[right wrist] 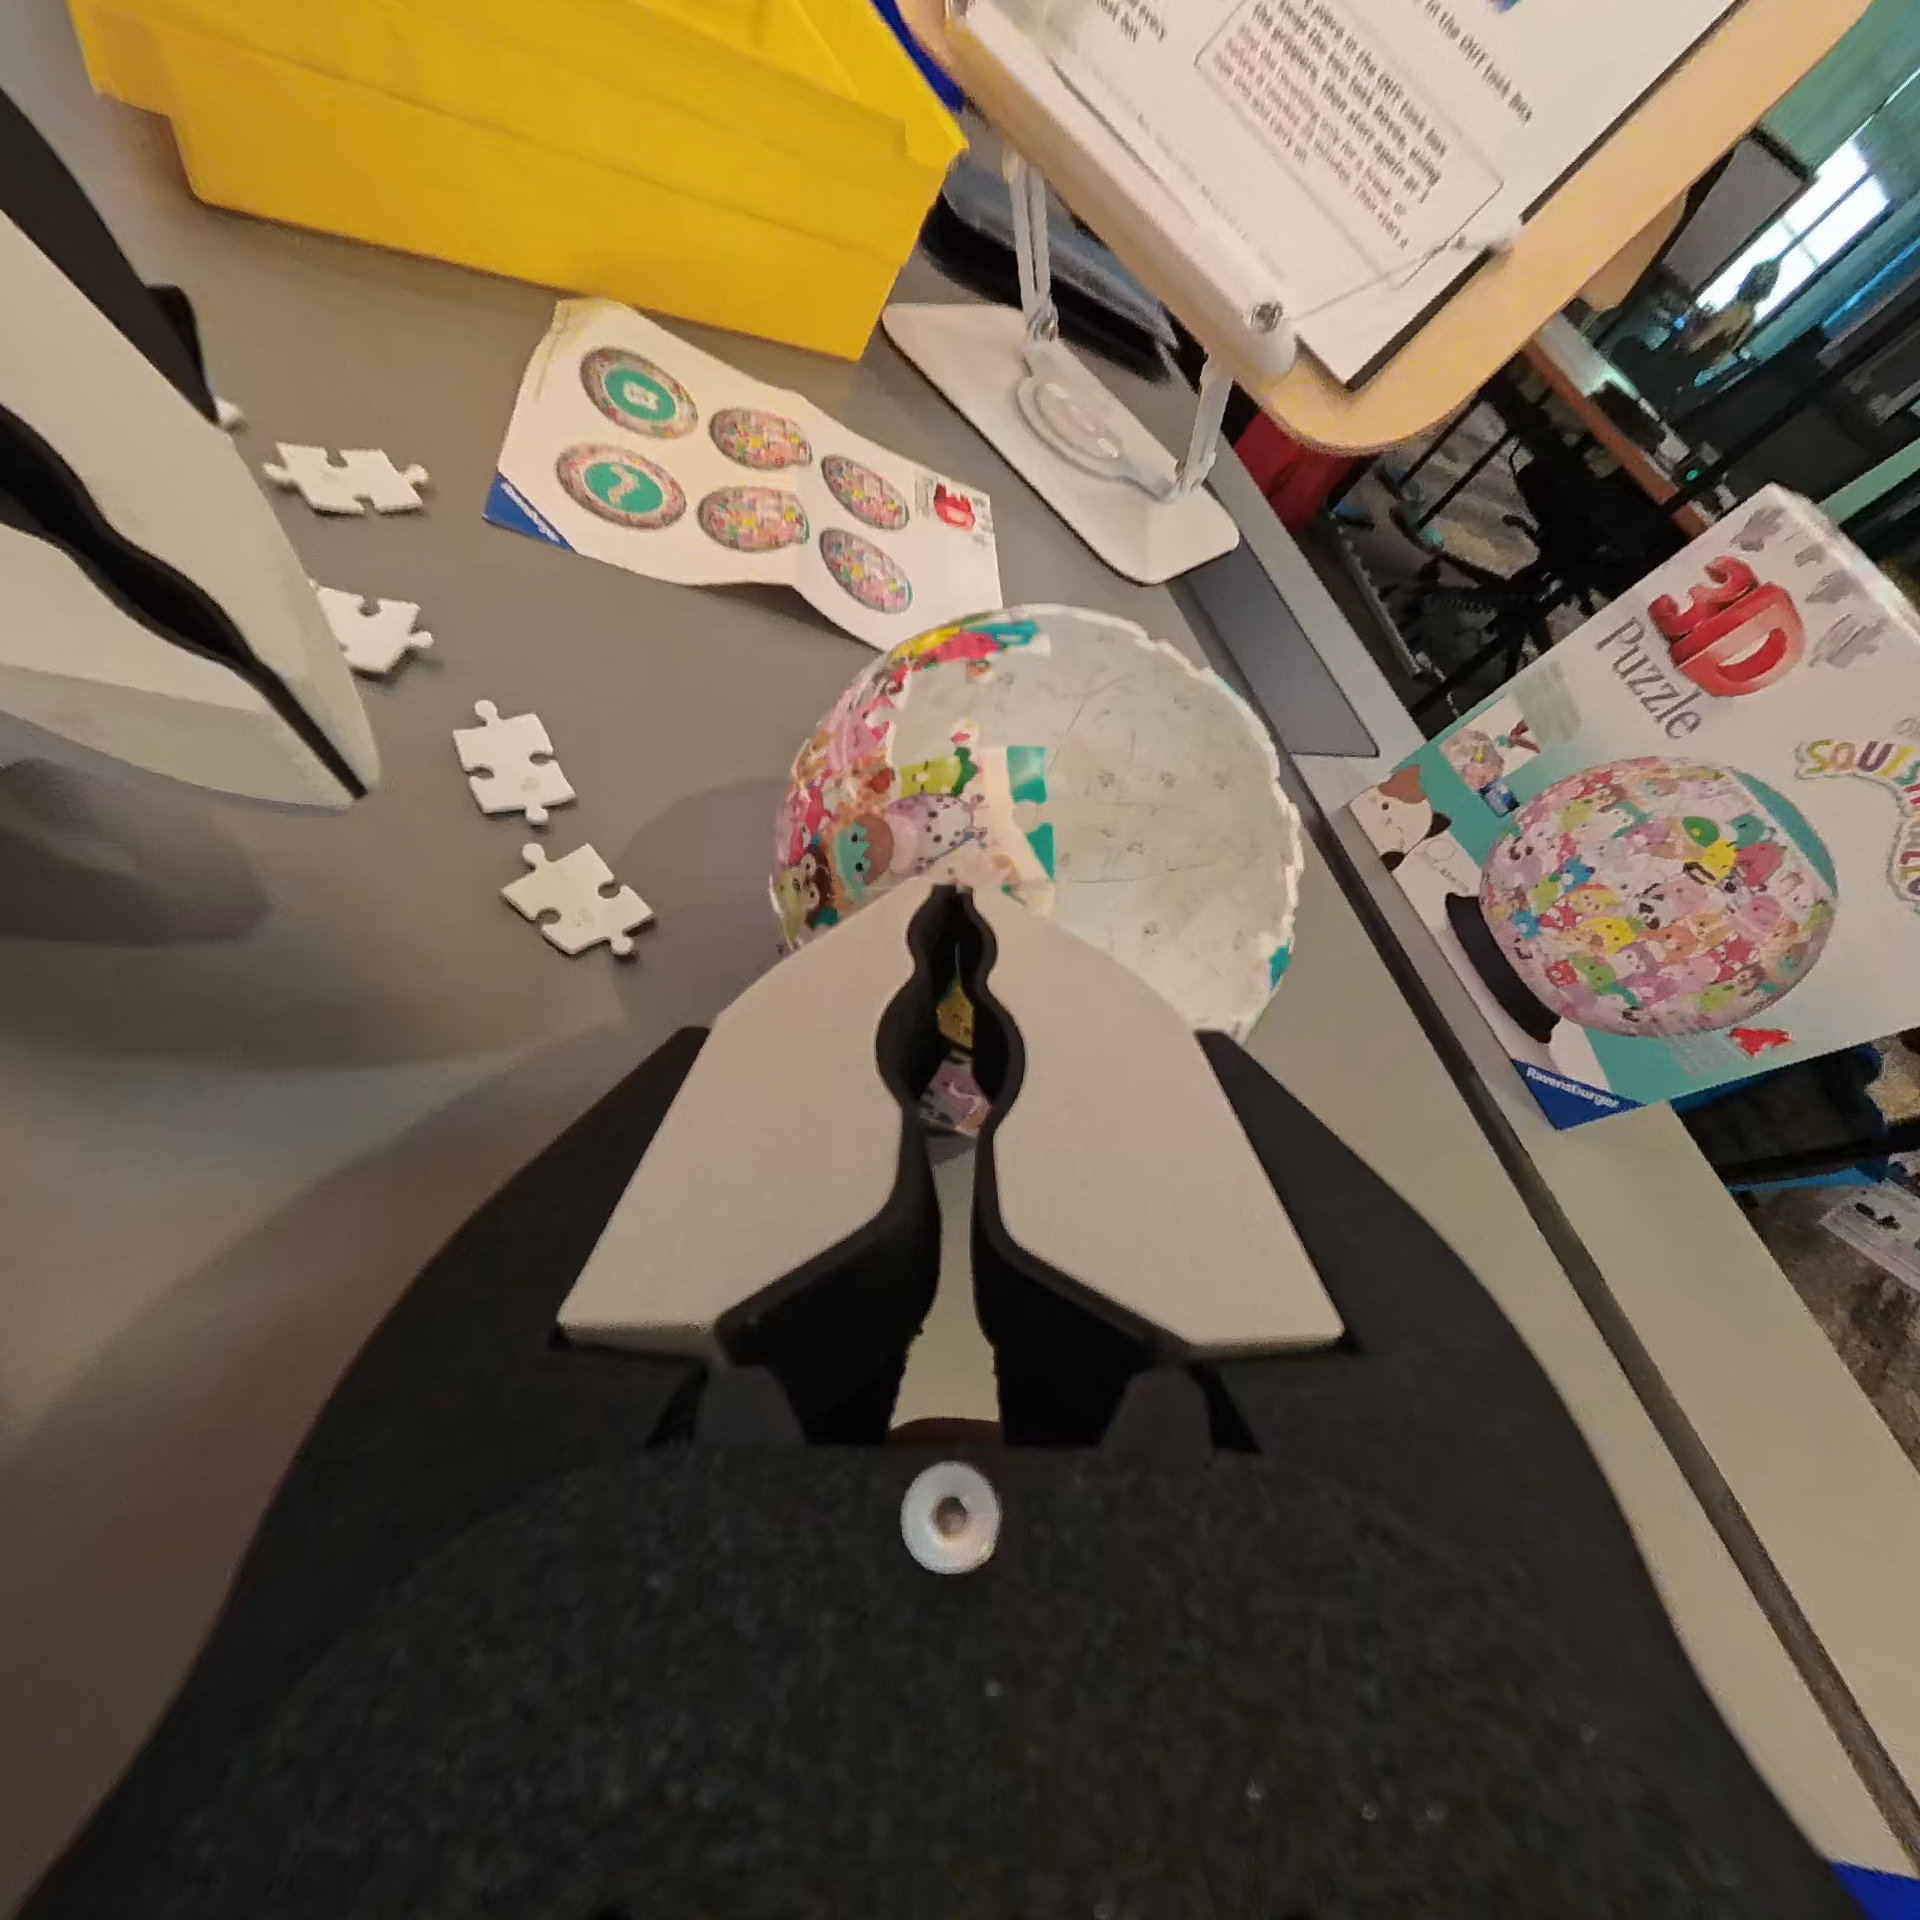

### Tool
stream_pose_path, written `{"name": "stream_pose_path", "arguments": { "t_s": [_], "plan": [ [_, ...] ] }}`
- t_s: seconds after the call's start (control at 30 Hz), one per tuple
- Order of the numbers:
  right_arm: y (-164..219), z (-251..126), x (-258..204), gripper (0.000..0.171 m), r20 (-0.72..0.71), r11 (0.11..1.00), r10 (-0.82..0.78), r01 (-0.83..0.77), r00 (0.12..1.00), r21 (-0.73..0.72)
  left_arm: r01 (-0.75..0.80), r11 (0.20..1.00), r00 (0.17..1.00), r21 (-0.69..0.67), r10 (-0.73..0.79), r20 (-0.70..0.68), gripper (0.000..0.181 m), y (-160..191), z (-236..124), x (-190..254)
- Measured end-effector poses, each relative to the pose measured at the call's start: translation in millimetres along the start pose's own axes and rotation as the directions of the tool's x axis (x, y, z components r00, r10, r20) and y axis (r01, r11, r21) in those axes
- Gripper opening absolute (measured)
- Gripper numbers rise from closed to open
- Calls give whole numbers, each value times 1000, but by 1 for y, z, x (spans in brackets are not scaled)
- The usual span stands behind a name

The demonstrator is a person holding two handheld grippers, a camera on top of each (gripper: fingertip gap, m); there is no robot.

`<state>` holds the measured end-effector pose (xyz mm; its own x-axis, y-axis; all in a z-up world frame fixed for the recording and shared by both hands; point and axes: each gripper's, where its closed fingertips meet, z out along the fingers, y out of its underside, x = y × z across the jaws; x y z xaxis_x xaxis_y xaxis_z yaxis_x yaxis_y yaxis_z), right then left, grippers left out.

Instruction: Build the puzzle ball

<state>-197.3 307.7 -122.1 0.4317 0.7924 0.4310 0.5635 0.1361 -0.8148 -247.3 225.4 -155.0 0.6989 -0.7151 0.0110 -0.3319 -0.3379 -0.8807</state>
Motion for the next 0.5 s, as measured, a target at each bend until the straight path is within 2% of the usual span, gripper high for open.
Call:
{"name": "stream_pose_path", "arguments": {
  "t_s": [0.23, 0.3, 0.37, 0.4, 0.5],
  "plan": [
    [-6, -6, 9, 0, -36, 1000, -7, 8, 999, 29, 1, 1000, 1000, 4, -1, -2, 0, 0, 0, 0],
    [-8, -8, 13, 2, 34, 997, 63, -65, 997, 51, 3, 1000, 1000, 3, -3, -12, 0, 0, 0, 2],
    [-14, -14, 20, 16, 151, 980, 159, -175, 976, 95, 8, 1000, 1000, 5, -8, -22, 0, 0, 0, 3],
    [-13, -14, 18, 18, 239, 970, 210, -233, 948, 74, 13, 1000, 1000, 7, -13, -28, 0, 0, 0, 3],
    [-10, -12, 12, 21, 383, 935, 328, -355, 864, 0, 28, 1000, 999, 9, -28, -46, 0, -1, -1, 5]
  ]
}}
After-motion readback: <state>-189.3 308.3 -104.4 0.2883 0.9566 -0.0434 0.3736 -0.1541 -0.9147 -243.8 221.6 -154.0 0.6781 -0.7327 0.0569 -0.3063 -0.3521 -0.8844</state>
